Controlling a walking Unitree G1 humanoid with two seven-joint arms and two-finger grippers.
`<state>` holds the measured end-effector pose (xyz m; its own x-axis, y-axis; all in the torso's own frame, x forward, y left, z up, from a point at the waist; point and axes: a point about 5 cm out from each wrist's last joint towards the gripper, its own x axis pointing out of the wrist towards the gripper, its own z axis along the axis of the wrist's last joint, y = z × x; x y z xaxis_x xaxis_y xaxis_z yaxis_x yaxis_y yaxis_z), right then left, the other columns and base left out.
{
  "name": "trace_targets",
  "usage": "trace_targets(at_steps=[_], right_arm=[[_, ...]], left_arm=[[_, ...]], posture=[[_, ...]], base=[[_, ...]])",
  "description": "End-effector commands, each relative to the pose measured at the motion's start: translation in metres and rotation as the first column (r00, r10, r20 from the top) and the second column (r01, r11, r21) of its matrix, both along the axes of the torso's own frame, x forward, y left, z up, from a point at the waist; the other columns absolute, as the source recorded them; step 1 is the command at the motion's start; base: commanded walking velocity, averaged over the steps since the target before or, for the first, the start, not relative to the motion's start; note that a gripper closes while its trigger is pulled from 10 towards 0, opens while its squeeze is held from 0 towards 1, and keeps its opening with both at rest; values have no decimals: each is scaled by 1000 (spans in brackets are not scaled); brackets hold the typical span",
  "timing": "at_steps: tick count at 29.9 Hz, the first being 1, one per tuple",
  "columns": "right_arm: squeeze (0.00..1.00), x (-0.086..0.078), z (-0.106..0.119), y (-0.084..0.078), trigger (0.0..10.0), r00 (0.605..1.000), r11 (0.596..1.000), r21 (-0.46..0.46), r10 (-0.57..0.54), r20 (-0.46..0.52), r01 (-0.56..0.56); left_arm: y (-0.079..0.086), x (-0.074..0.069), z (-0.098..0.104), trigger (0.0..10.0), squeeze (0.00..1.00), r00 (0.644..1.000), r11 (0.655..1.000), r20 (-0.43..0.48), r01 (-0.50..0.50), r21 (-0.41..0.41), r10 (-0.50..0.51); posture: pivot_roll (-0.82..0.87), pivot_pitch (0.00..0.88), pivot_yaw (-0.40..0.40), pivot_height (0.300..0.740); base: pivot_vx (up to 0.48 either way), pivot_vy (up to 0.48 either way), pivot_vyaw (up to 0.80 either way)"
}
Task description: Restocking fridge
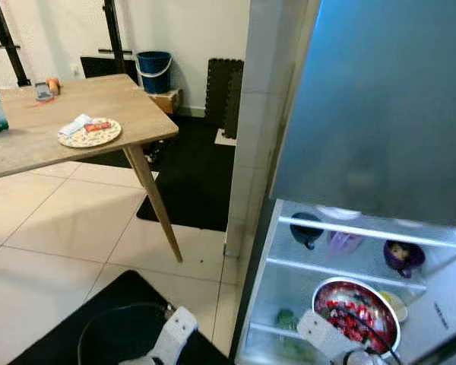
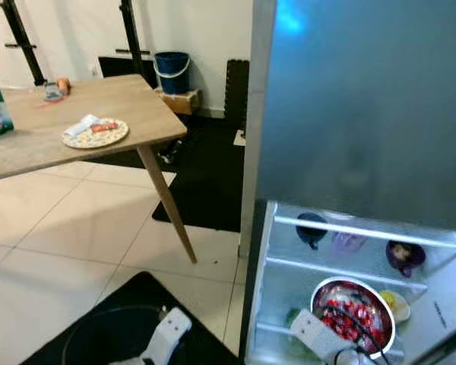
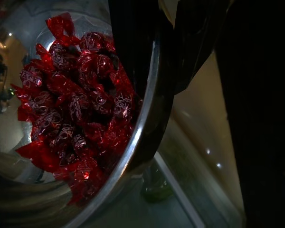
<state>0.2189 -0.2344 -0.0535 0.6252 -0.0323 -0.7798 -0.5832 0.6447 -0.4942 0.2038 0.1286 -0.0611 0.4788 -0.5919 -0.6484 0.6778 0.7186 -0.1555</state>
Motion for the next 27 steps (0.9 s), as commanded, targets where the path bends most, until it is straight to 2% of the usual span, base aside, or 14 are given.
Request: trace_targets(at_steps=[1,13,19,23,27], right_arm=[[0,4,3,0,10000,1000,1000,-2,14,19,-13],[0,16,11,3,10000,996,998,3,68,61,-68],[0,26,17,7,10000,989,991,-17,131,74,-130],[0,36,25,17,10000,967,969,-14,248,67,-247],[0,41,28,18,10000,959,962,-27,274,69,-272]], left_arm=[[-4,-3,-1,10000,0,1000,1000,-4,23,0,-23],[-9,2,4,10000,0,998,999,40,52,-16,-51],[-10,10,10,10000,0,995,998,86,58,-24,-56],[-10,17,16,10000,0,989,997,135,65,-32,-60],[-9,17,17,10000,0,987,997,148,69,-31,-64]], posture=[[-117,0,-24,625],[-114,0,-27,620],[-106,0,-31,610],[-94,20,-36,590],[-91,23,-37,575]], base=[[0,0,0],[0,0,0],[0,0,0],[0,0,0],[0,0,0]])
